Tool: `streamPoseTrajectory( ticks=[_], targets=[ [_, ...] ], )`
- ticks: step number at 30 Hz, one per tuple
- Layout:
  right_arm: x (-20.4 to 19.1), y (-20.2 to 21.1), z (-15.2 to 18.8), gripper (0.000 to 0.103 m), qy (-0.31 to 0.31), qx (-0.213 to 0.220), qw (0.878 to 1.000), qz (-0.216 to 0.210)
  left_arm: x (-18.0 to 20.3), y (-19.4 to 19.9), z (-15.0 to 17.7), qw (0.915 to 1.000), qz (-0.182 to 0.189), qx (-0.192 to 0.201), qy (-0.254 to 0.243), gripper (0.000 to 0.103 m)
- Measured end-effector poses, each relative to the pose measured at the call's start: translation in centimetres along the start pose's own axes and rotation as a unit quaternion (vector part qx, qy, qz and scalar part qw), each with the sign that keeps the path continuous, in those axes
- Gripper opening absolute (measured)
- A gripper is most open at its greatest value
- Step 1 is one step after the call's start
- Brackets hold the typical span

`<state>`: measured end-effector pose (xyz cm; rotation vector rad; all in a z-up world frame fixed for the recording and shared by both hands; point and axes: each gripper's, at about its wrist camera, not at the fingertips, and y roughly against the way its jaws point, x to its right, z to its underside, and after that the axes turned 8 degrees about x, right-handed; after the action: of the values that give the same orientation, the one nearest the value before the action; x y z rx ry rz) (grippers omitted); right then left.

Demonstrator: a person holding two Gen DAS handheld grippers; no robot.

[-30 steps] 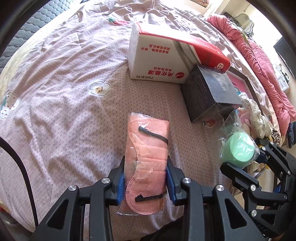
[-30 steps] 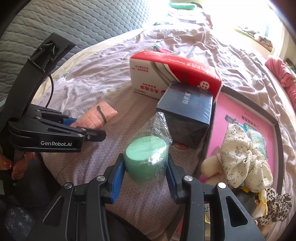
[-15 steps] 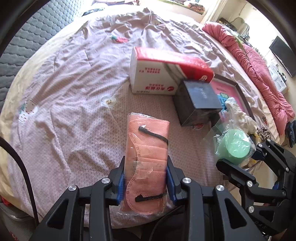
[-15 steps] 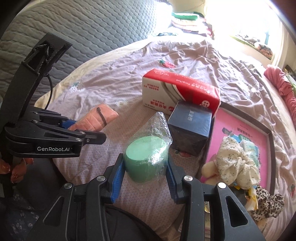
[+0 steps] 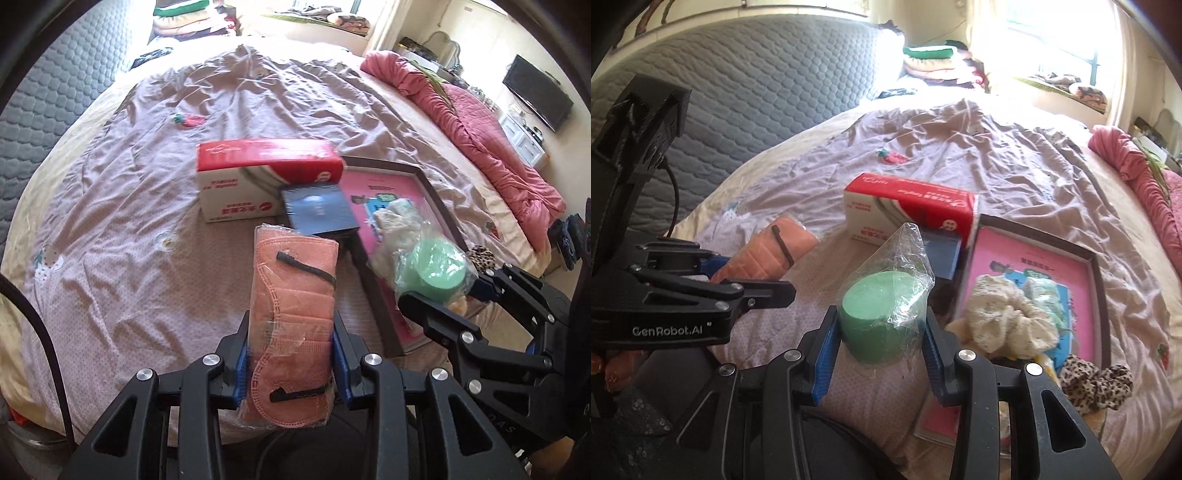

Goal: Organize soft objects
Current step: 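Lift and carry the mask packet in left tool and green item in right tool toward the tray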

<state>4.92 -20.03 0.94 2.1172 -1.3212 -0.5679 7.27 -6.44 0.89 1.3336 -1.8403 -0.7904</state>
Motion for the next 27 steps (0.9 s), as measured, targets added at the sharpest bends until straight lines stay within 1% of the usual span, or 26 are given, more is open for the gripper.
streamPoseTrajectory(
  ticks=[6,16,27],
  targets=[
    [2.7,2.1,0.3,0.043,-0.031,0.013,0.999,0.019,3.2,0.0,0.1,0.9996,0.015,-0.002,-0.024,0.037],
    [6.1,5.5,1.7,0.043,-0.058,0.026,0.996,0.055,7.1,0.1,0.4,0.998,0.041,-0.002,-0.049,0.037],
    [9.1,8.1,3.2,0.043,-0.085,0.033,0.992,0.089,9.9,0.2,0.8,0.9955,0.055,-0.002,-0.076,0.037]
  ],
)
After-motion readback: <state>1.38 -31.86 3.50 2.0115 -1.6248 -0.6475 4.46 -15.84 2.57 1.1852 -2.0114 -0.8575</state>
